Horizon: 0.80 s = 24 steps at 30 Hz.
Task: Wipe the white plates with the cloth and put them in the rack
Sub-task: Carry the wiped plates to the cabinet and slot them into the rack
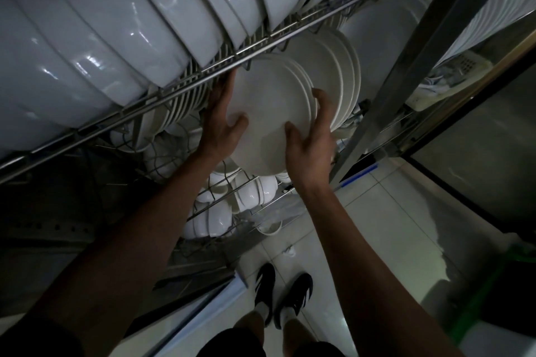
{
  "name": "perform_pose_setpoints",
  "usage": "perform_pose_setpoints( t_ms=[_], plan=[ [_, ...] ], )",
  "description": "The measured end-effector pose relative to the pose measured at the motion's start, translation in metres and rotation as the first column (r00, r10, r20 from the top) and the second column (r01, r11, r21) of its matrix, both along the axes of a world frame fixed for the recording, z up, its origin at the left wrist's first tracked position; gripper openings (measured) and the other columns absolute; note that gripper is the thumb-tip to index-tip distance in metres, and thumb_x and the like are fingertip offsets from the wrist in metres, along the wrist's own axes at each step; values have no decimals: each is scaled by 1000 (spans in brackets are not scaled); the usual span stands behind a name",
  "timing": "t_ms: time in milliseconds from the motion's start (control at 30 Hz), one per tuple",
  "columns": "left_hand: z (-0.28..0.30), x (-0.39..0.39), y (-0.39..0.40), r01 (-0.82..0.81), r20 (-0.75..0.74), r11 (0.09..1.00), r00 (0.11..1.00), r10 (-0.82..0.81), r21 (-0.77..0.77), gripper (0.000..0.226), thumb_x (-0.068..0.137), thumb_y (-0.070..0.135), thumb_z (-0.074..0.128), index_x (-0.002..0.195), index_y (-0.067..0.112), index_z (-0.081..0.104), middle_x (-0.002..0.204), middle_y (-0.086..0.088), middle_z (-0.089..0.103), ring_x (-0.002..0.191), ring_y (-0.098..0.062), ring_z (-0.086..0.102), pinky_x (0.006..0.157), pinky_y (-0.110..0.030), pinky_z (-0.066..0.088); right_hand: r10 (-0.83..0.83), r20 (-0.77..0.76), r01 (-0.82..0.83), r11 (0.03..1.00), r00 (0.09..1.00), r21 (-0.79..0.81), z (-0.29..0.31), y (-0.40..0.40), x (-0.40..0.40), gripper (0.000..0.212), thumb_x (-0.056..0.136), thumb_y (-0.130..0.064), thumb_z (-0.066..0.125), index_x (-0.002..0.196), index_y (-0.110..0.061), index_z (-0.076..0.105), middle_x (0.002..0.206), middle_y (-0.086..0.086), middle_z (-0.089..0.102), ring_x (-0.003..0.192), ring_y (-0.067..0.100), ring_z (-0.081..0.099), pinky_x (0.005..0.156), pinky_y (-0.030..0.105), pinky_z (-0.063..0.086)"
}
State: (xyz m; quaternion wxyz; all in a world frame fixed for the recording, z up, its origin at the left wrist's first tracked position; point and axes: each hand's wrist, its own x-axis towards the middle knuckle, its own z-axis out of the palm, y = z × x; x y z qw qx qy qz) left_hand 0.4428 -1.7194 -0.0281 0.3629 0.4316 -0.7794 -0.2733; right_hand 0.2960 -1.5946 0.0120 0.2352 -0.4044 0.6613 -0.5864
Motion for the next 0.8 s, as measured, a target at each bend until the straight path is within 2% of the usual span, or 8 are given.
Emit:
perform_pose_setpoints(
  t_ms=[133, 233, 367, 500, 633, 733, 800],
  plan=[
    [-2, 1, 2, -26, 13, 1000, 1000, 26, -5, 90, 77, 24, 58, 159, 17, 22, 161, -11, 23, 146, -25, 30, 114, -48, 35, 7, -13, -8, 998, 1000, -62, -10, -4, 3, 62, 99, -14, 58, 152, -29, 28, 140, -23, 39, 126, 11, 51, 98, 49, 55],
    [-4, 3, 3, -19, 22, 1000, 1000, 19, 0, 90, 78, 23, 58, 160, 16, 20, 162, -11, 20, 148, -26, 27, 115, -51, 33, -5, -58, -3, 991, 998, -137, -18, -9, 5, 63, 102, -13, 54, 157, -24, 26, 148, -27, 33, 138, 15, 43, 106, 52, 48],
    [-4, 3, 2, 0, 61, 1000, 998, -1, 17, 94, 76, 22, 55, 161, 18, 15, 163, -9, 17, 149, -27, 23, 116, -54, 31, -4, -43, -4, 985, 999, -171, -21, -11, 9, 64, 102, -10, 52, 158, -26, 26, 147, -28, 33, 140, 13, 41, 109, 52, 45],
    [-4, -4, 8, -52, 91, 994, 995, 43, 101, 94, 75, 22, 48, 161, 18, 11, 166, -8, 7, 154, -23, 10, 121, -49, 25, -11, -27, 6, 983, 1000, -185, -20, -13, 14, 65, 98, 0, 53, 157, -16, 31, 144, -19, 38, 138, -1, 37, 117, 39, 36],
    [-5, -8, 20, -78, 134, 986, 989, 59, 145, 89, 75, 27, 43, 160, 28, 16, 168, -1, 3, 155, -16, 2, 124, -43, 21, -19, -52, 8, 979, 998, -204, -20, -14, 17, 66, 96, 5, 53, 155, -15, 32, 144, -7, 41, 136, -3, 36, 115, 22, 29],
    [-4, -14, 29, -139, 192, 973, 976, 103, 185, 85, 77, 30, 40, 159, 36, 18, 169, 2, -2, 155, -14, 0, 123, -33, 19, -27, -34, 20, 981, 999, -193, -21, -17, 18, 66, 95, 6, 52, 155, -13, 34, 146, -5, 42, 137, -1, 36, 115, 21, 28],
    [-5, -17, 39, -178, 246, 976, 959, 143, 126, 79, 81, 29, 41, 158, 32, 24, 169, -4, 5, 155, -21, 7, 122, -37, 24, -38, -33, 30, 977, 999, -209, -22, -17, 20, 66, 94, 8, 52, 155, -12, 35, 147, 3, 44, 138, 6, 38, 116, 24, 29]
  ],
)
